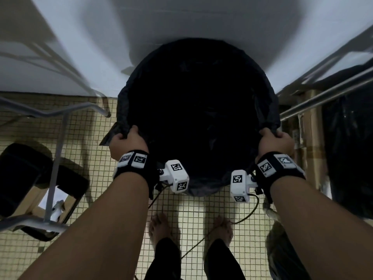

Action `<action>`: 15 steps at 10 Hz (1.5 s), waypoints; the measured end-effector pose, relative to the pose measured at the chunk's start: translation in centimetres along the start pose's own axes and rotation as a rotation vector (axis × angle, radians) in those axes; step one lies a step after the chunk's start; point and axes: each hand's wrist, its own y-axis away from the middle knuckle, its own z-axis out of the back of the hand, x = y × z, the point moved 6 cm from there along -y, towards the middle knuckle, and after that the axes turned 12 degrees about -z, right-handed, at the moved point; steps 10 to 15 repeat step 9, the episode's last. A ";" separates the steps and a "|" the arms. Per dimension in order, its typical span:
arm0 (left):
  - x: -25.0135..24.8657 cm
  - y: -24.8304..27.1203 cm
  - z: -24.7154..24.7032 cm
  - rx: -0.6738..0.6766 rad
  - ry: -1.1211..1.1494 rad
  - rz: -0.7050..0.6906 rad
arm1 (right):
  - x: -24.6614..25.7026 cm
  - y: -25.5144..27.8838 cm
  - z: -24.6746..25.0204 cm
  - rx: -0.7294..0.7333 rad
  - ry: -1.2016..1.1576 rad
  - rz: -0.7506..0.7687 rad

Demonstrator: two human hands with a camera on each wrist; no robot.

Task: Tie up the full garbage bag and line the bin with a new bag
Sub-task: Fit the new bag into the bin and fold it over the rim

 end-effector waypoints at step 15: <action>-9.5 10.4 11.0 0.497 -0.370 -0.463 | 8.6 14.1 11.6 0.369 0.994 0.418</action>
